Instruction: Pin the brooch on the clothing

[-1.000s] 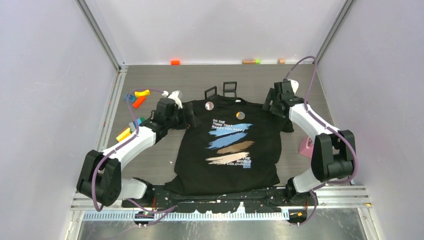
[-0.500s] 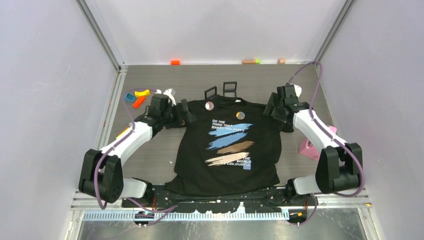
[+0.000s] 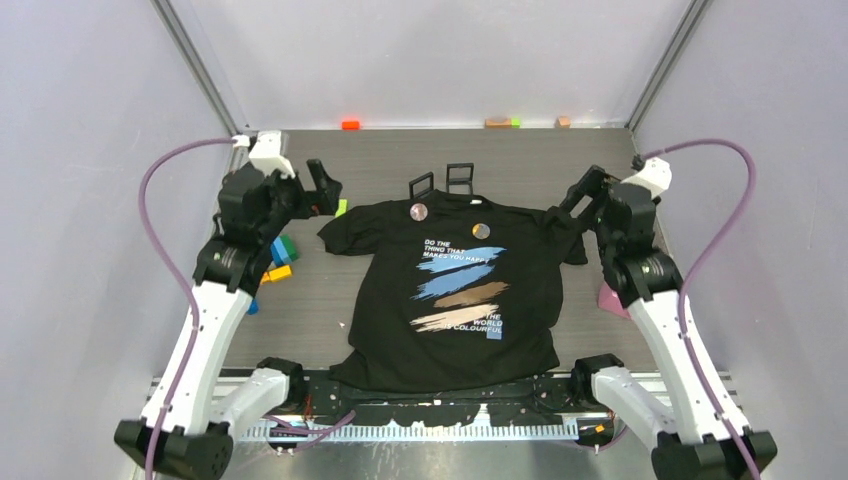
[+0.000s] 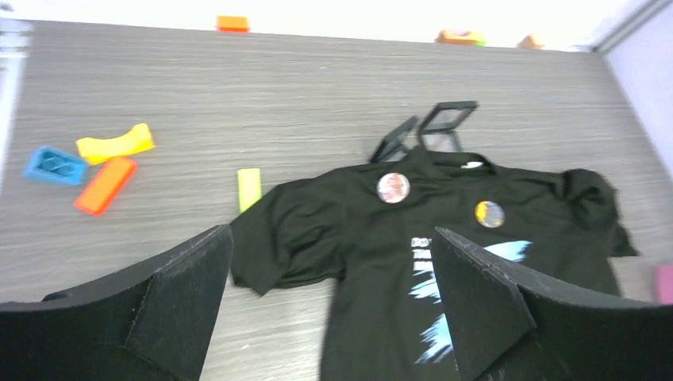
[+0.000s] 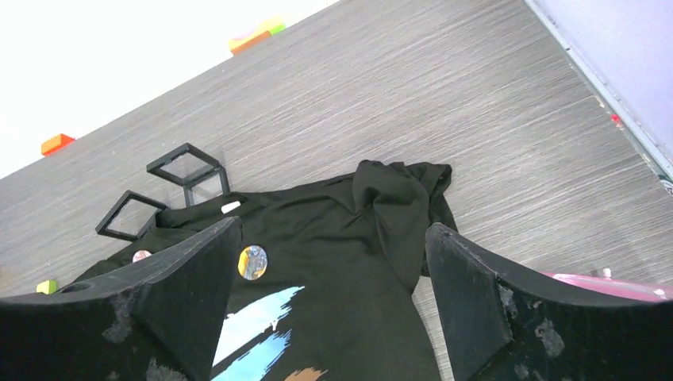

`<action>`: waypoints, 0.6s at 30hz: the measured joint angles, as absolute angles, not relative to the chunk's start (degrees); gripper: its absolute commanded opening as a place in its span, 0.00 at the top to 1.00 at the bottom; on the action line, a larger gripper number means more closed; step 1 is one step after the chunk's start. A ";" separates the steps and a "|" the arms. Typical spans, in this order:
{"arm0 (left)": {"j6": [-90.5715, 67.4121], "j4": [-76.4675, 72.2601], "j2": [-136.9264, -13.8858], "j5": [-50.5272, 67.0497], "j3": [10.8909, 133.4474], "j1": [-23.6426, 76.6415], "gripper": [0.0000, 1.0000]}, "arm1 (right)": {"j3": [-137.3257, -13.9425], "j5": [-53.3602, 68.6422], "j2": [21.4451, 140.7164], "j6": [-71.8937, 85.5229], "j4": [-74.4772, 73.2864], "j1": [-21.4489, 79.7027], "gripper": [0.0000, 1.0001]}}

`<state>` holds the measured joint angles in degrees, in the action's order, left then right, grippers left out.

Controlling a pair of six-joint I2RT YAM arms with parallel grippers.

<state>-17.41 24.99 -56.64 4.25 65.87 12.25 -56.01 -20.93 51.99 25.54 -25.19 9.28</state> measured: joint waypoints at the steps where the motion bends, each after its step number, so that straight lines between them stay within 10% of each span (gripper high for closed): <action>1: -16.16 24.34 -54.89 2.72 64.45 12.25 0.02 | -53.98 -21.34 49.74 25.19 -23.77 9.28 0.09; 18: -9.78 22.96 -49.71 -6.20 55.46 12.25 0.02 | -40.21 -24.34 40.80 20.88 -14.90 9.28 0.08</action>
<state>-9.78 22.96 -49.71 -6.20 55.46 12.25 -40.21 -24.34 40.80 20.88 -14.90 9.28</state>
